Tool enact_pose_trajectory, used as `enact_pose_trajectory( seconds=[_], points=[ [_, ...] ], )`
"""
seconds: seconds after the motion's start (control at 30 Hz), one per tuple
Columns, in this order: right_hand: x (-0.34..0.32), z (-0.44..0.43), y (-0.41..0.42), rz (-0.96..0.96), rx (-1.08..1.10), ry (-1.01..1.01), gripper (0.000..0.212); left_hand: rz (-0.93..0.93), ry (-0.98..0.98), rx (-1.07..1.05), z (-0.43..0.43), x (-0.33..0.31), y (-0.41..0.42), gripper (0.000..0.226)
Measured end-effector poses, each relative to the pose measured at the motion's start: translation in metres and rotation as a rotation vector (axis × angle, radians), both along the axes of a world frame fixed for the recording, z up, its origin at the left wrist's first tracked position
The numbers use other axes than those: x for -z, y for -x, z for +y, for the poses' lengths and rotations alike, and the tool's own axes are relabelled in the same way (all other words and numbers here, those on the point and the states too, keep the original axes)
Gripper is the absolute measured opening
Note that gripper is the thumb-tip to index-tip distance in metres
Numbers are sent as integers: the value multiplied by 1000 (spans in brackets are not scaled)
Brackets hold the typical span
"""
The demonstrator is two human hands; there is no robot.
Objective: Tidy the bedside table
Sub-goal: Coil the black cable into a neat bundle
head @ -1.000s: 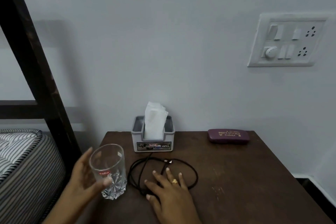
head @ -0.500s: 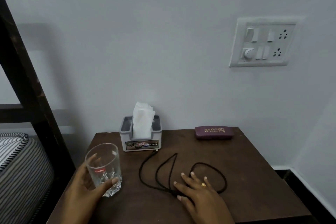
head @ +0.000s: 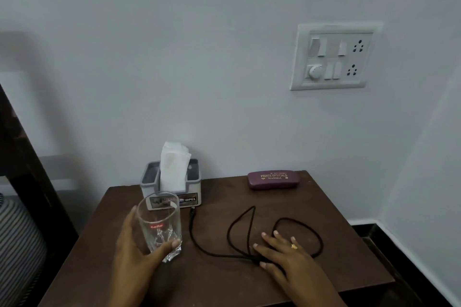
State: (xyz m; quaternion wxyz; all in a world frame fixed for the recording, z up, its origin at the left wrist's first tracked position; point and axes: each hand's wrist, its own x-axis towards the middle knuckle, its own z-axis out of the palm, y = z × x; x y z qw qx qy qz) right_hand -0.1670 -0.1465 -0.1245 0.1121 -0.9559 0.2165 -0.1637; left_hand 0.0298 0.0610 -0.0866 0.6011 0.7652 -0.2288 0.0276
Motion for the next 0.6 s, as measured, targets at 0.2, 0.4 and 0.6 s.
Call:
enact_pose_trajectory(
  seconds=[0.2, 0.4, 0.6],
  points=[
    [1, 1, 5, -220, -58, 72, 25, -770, -198, 102, -21, 10, 36, 38],
    [-4, 0, 18, -561, 14, -60, 11, -721, -451, 360, -60, 56, 20, 17],
    [-44, -19, 39, -823, 208, -320, 40, -770, -366, 300, -58, 26, 29, 42]
  ],
)
